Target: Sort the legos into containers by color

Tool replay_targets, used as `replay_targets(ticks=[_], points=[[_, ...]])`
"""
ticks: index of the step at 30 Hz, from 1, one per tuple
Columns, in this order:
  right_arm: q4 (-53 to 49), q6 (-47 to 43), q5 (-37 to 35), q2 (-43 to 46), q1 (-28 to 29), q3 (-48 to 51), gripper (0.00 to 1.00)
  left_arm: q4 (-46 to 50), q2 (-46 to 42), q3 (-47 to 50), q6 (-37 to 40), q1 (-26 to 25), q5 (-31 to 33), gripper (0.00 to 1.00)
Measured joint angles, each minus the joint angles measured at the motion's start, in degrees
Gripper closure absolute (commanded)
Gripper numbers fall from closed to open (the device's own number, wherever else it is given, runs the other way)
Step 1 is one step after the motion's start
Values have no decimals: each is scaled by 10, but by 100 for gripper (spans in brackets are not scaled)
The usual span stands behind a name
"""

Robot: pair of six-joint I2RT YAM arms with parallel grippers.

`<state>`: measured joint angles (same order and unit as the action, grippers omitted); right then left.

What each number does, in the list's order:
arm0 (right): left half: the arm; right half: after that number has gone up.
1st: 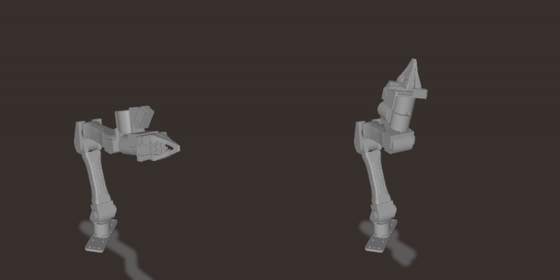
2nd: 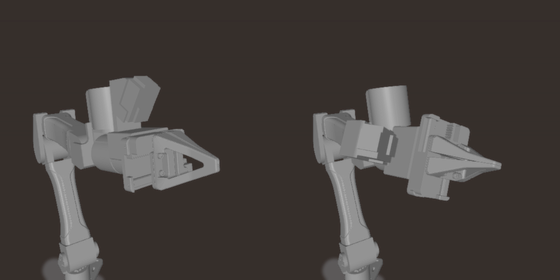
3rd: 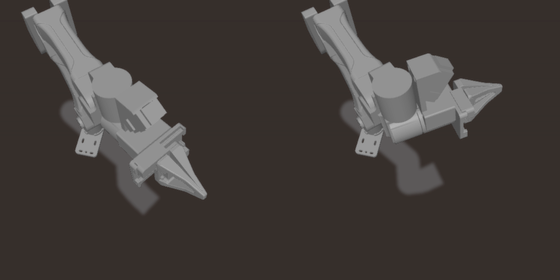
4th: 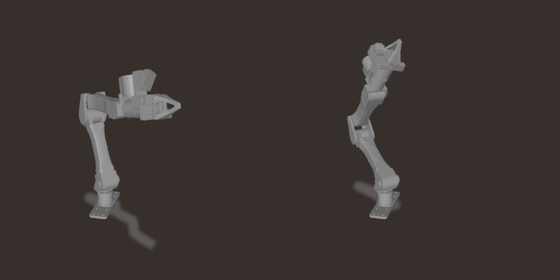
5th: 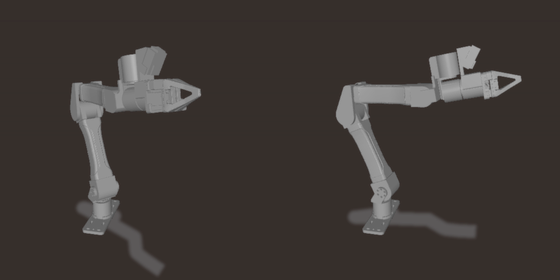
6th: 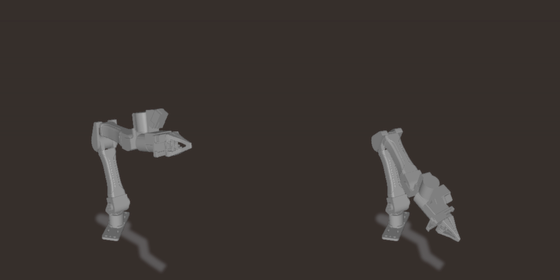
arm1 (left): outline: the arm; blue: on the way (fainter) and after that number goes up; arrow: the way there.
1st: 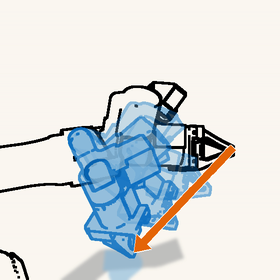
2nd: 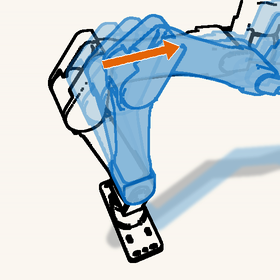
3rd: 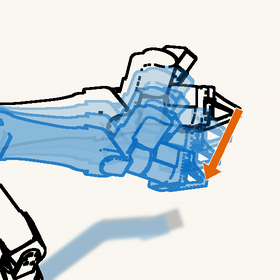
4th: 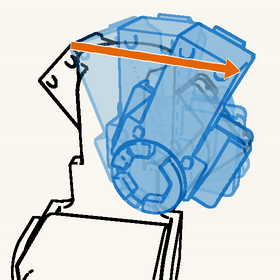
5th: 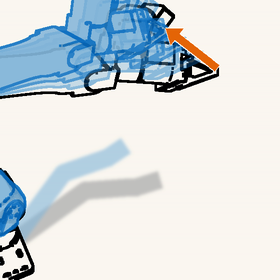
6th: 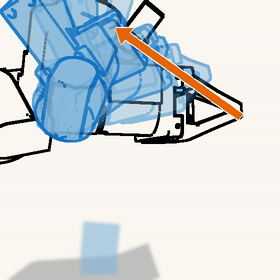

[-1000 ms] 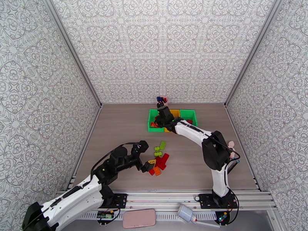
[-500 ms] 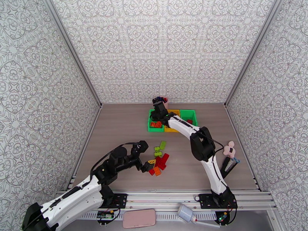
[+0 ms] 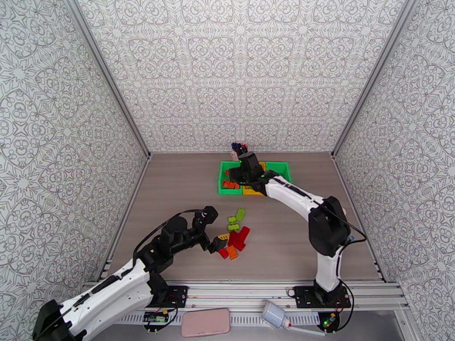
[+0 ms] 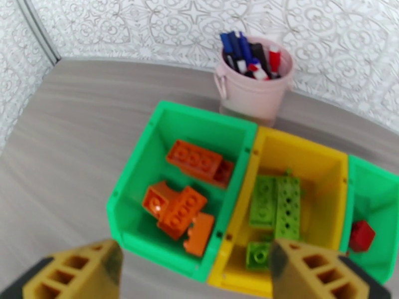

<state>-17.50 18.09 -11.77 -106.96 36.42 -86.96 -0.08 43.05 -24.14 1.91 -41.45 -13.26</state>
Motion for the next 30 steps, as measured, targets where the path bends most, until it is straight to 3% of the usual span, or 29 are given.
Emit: replay_targets(ticks=[5, 13, 30], points=[[-38, 80, -22, 57, 14, 88, 13, 9, -4, 0, 13, 3, -2, 0], [-108, 167, -49, 60, 91, 130, 16, 16, -5, 0, 24, 9, -11, 0], [-144, 226, -50, -67, 105, 90, 33, 25, -17, 0, 28, 9, -21, 0]])
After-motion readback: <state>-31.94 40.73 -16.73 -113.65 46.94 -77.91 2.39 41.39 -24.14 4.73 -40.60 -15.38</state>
